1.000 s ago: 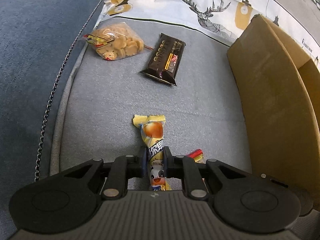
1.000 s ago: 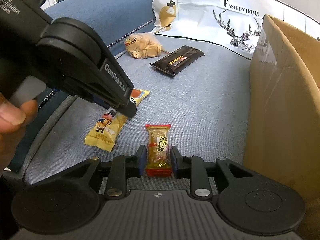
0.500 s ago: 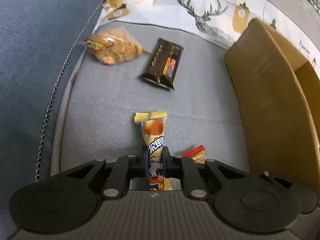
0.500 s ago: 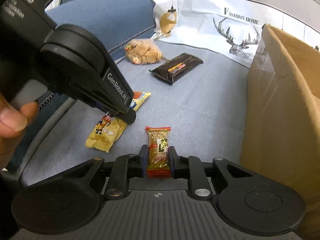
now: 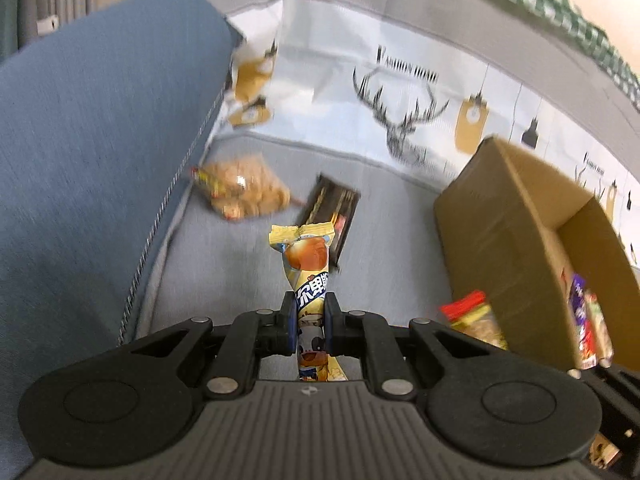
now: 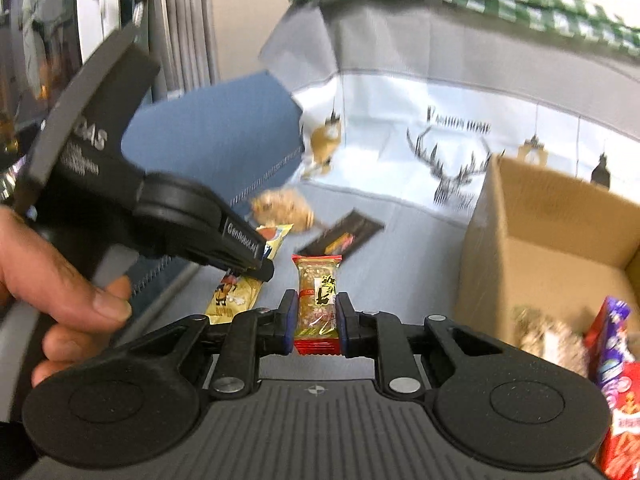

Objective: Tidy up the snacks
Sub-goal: 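Lift the yellow stick snack with the left tool while the right tool carries the gold candy to the box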

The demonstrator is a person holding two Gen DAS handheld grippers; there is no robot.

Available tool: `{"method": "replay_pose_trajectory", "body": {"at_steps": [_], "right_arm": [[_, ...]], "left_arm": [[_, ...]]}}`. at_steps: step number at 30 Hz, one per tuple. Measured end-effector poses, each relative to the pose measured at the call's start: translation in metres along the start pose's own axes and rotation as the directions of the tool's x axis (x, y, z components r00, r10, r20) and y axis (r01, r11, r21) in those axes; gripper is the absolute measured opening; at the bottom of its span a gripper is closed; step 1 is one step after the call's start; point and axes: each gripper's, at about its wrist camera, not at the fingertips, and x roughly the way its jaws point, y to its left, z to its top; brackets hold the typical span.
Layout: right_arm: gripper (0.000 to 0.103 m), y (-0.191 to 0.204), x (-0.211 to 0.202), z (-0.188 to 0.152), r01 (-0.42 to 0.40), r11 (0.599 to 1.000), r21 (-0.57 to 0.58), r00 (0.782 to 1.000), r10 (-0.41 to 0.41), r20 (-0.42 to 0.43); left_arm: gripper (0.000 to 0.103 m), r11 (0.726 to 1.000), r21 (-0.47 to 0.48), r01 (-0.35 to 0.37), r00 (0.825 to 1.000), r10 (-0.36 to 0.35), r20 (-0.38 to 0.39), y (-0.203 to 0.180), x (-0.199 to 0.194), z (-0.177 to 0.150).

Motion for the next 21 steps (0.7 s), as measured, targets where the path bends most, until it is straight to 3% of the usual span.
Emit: {"method": "replay_pose_trajectory", "body": {"at_steps": [5, 16, 21], "right_arm": [[0.021, -0.009, -0.024, 0.01, 0.013, 1.0, -0.004, 0.997, -0.012, 0.078], [0.021, -0.05, -0.062, 0.016, 0.054, 0.998, 0.033, 0.984, -0.059, 0.166], [0.021, -0.069, -0.073, 0.016, 0.077, 0.996, 0.055, 0.978, -0.086, 0.191]], "left_arm": [[0.013, 1.0, 0.008, 0.008, 0.999, -0.008, 0.049, -0.009, -0.018, 0.007], [0.013, 0.997, 0.041, 0.066, 0.987, -0.071, 0.141, -0.048, -0.04, 0.013], [0.013, 0.993, 0.054, 0.107, 0.973, -0.116, 0.199, -0.066, -0.046, 0.013]]}}
